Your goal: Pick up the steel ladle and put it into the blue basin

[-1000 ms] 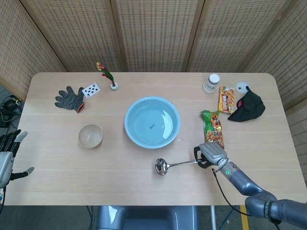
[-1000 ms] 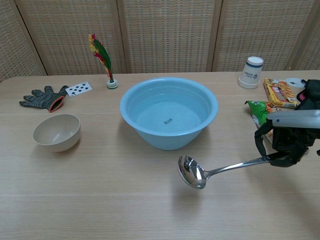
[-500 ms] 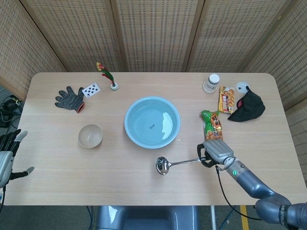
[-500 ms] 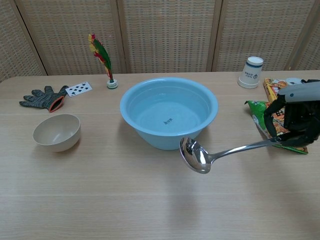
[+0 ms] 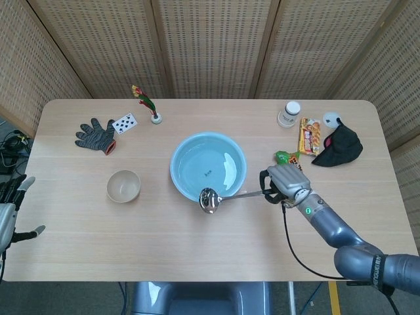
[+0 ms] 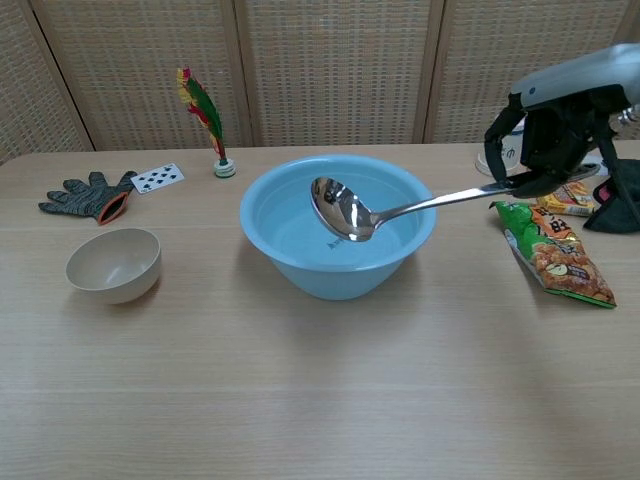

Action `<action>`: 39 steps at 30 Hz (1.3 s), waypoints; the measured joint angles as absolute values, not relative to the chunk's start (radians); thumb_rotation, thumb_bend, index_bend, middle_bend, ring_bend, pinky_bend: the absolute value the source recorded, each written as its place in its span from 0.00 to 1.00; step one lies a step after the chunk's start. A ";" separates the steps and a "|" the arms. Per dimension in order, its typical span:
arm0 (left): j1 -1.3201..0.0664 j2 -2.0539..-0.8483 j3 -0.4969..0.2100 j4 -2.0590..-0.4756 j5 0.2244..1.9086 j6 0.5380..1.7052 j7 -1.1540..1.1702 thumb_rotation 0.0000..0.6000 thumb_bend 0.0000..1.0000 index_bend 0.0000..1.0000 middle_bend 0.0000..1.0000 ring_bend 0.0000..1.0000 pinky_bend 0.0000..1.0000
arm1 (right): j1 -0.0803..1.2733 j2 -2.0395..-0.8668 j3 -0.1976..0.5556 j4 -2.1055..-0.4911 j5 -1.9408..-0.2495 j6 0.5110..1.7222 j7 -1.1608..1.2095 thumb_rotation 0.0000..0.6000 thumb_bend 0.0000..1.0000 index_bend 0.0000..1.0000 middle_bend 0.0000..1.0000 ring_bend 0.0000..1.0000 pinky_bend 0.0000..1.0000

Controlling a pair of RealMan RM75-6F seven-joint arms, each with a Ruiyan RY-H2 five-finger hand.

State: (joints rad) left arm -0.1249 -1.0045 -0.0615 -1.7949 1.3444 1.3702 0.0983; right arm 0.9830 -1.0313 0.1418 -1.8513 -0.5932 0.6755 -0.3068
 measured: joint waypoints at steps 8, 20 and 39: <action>-0.138 -1.005 -0.074 -1.783 1.298 1.340 0.093 1.00 0.00 0.00 0.00 0.00 0.00 | 1.216 -1.151 0.112 -1.696 -0.208 0.728 -0.466 1.00 0.76 0.76 1.00 1.00 1.00; -0.153 -0.994 -0.095 -1.770 1.246 1.307 0.064 1.00 0.00 0.00 0.00 0.00 0.00 | 1.448 -1.513 0.065 -1.246 0.217 0.865 -0.866 1.00 0.76 0.76 1.00 1.00 1.00; -0.178 -0.993 -0.093 -1.753 1.226 1.254 0.040 1.00 0.00 0.00 0.00 0.00 0.00 | 1.429 -1.821 0.047 -0.964 -0.046 1.019 -1.186 1.00 0.78 0.80 1.00 1.00 1.00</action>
